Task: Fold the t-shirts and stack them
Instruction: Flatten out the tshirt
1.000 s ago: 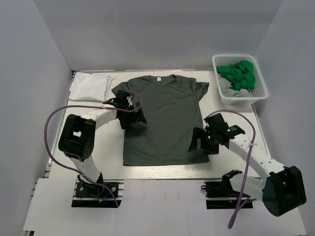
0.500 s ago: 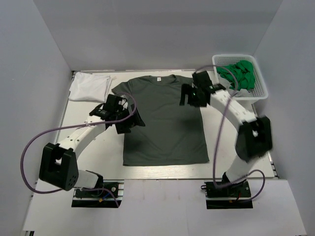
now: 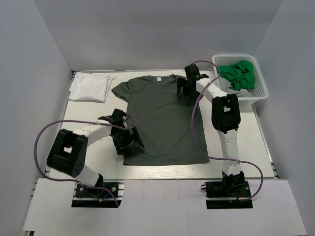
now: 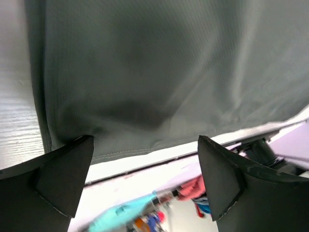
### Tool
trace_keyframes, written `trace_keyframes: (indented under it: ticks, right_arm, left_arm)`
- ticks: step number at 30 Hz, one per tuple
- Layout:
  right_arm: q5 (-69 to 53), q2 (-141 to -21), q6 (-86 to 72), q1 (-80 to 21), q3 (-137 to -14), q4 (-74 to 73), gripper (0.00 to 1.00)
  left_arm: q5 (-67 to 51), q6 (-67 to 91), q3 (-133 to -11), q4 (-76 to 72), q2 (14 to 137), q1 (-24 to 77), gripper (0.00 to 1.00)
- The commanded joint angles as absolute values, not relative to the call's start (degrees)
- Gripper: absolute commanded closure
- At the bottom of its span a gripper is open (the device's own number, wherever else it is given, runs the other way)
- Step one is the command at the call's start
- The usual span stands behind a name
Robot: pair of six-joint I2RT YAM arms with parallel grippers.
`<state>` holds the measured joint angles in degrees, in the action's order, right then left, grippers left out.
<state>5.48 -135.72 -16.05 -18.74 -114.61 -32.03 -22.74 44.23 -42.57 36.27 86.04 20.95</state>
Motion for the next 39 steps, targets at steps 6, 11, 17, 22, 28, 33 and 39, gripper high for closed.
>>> trace_keyframes:
  ticks: [6,11,17,22,28,33,39]
  right_arm:
    - [7.5,-121.8,-19.1,-17.3,-89.1,-24.4,0.1]
    - [5.7,-108.7,-25.8,-18.4,-67.0,-19.3,0.1]
    - [0.5,-87.2,-35.1,-23.5,-40.7,-18.7,0.11]
    - [-4.2,-72.0,-30.8,-27.3,-37.5,-29.8,0.11]
    - [-14.9,-68.3,-27.5,-31.3,-38.2,-30.1,0.1]
    - [-4.7,-71.4,-22.1,-30.8,-51.4,-32.4,0.1]
    - [6.6,-82.4,-26.0,-27.4,-61.9,-34.9,0.1]
  left_arm:
    - [-3.5,43.5,-54.7,44.6,101.6,16.8,0.0]
    - [6.0,41.8,-65.1,48.5,106.6,11.4,0.0]
    - [5.5,32.9,-88.2,50.7,121.3,9.6,0.0]
    - [-0.3,27.3,-112.6,52.0,134.8,11.3,0.0]
    - [-6.7,23.4,-124.8,49.5,139.8,11.3,0.0]
    - [-4.0,20.7,-124.5,46.6,132.9,11.3,0.0]
    - [0.5,23.6,-112.8,47.9,118.8,11.3,0.0]
